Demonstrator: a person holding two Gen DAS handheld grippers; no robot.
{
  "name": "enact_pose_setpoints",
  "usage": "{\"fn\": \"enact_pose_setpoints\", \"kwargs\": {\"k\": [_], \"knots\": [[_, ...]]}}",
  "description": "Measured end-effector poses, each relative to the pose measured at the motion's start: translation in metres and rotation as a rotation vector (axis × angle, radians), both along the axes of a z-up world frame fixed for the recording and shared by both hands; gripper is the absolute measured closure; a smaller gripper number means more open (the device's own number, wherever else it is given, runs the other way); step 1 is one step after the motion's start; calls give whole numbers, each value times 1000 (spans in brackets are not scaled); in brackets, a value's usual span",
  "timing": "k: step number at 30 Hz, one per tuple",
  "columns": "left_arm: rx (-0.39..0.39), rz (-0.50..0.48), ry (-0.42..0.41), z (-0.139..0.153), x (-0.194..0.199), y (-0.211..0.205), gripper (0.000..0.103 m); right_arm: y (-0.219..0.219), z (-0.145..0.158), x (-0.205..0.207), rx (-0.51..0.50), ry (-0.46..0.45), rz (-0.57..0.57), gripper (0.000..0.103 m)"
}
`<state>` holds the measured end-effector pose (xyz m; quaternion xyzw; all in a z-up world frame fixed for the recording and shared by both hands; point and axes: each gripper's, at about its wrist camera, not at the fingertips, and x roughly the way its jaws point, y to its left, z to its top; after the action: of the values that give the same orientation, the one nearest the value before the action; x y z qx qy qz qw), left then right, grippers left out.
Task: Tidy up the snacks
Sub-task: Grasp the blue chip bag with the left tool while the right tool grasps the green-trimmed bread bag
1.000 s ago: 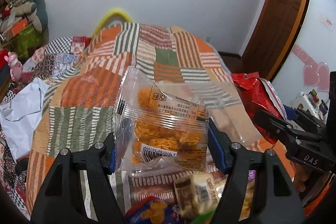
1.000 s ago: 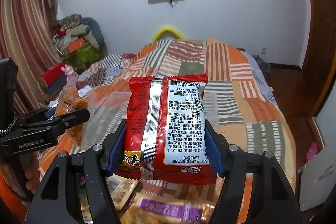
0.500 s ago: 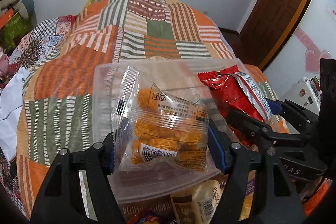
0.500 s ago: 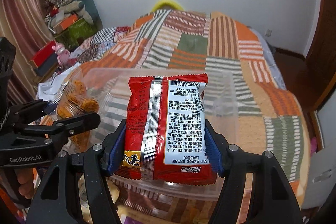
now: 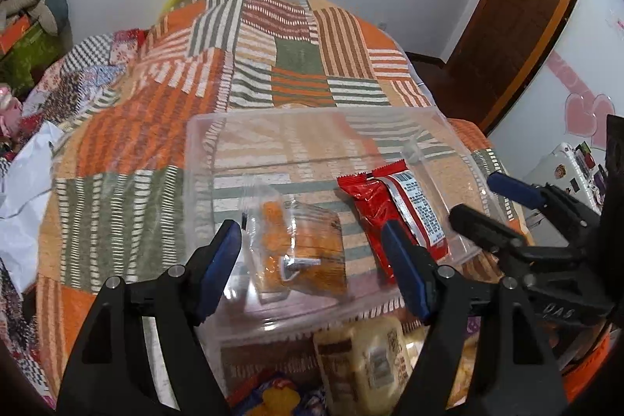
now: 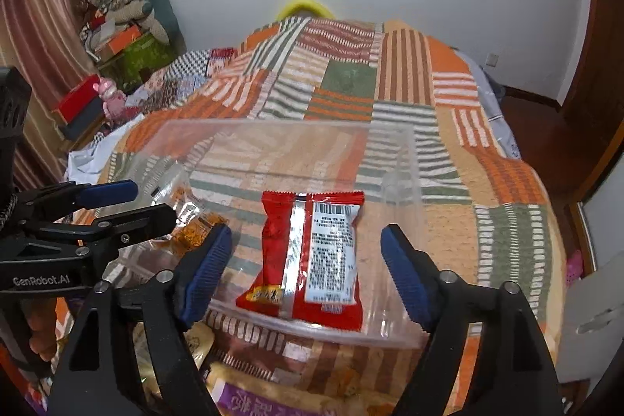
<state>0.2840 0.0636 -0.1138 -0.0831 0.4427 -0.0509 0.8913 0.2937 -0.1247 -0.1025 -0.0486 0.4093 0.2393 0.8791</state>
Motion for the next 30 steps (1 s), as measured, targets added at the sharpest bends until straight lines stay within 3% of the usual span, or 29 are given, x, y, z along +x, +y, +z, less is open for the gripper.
{"fn": "enact_pose_setpoints", "kwargs": {"k": [10, 17, 25, 30], "knots": [[25, 17, -79, 37, -55, 10, 18, -21, 33, -43, 48, -81, 14, 26], [49, 24, -98, 46, -95, 15, 16, -29, 43, -74, 63, -113, 29, 26], [67, 42, -98, 40, -137, 22, 15, -18, 33, -108, 52, -120, 80, 20], [101, 36, -80, 25, -161, 22, 14, 4, 15, -122, 45, -74, 155, 19]]}}
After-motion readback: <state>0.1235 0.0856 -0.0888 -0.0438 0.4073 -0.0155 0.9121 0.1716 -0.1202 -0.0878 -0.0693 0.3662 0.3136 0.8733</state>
